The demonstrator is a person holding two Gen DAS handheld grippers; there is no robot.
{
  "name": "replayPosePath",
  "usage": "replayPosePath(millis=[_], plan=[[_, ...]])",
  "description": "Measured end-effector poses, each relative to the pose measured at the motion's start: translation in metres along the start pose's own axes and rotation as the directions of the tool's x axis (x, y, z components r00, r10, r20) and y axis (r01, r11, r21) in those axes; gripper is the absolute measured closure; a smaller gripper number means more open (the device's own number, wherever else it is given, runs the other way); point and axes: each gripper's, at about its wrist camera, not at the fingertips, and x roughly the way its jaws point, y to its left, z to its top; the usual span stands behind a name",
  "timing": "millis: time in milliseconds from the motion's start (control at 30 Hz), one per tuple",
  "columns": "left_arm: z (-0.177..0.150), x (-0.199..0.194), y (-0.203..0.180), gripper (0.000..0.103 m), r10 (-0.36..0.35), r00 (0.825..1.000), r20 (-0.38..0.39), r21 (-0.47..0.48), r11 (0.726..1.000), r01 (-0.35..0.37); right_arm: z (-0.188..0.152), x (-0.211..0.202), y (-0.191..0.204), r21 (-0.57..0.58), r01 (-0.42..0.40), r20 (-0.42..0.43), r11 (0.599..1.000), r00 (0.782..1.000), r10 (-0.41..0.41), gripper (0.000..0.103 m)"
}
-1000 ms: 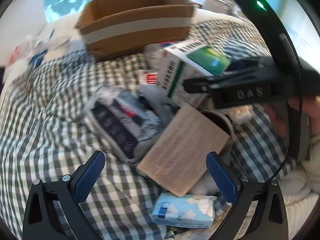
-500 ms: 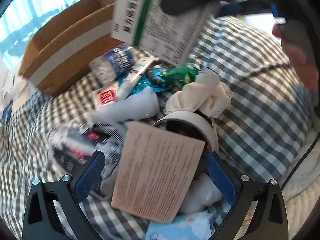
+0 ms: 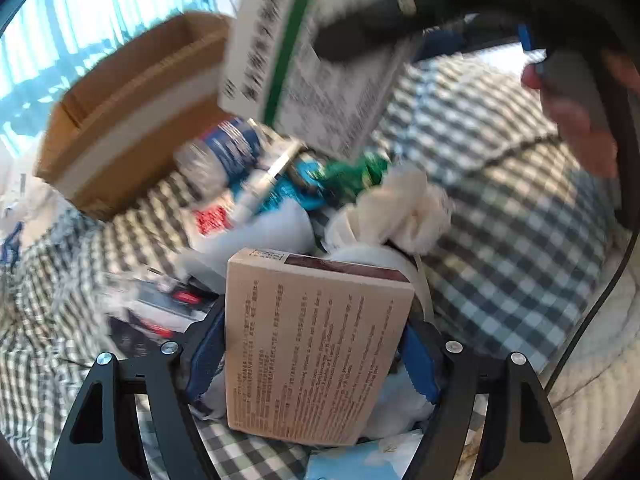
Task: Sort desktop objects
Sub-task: 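Carry both medicine boxes over the cardboard box with both tools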
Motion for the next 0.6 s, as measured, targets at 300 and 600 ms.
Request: replayPosePath(millis=[300,600], plan=[[0.014,-0.054,0.005,0.025,0.063,0.987,0.151,-0.094,0.994,-0.049,0.003,-0.028,0.018,-0.036,0.014,0.051,0.999,0.999,-0.012,0.01],[0.029,-0.076,0.033,0.025,0.162,0.971,0.175,-0.202,0.971,-0.125,0.024,-0.062,0.044,-0.124,0.081,0.119,0.989,0.991,-0.066,0.01]])
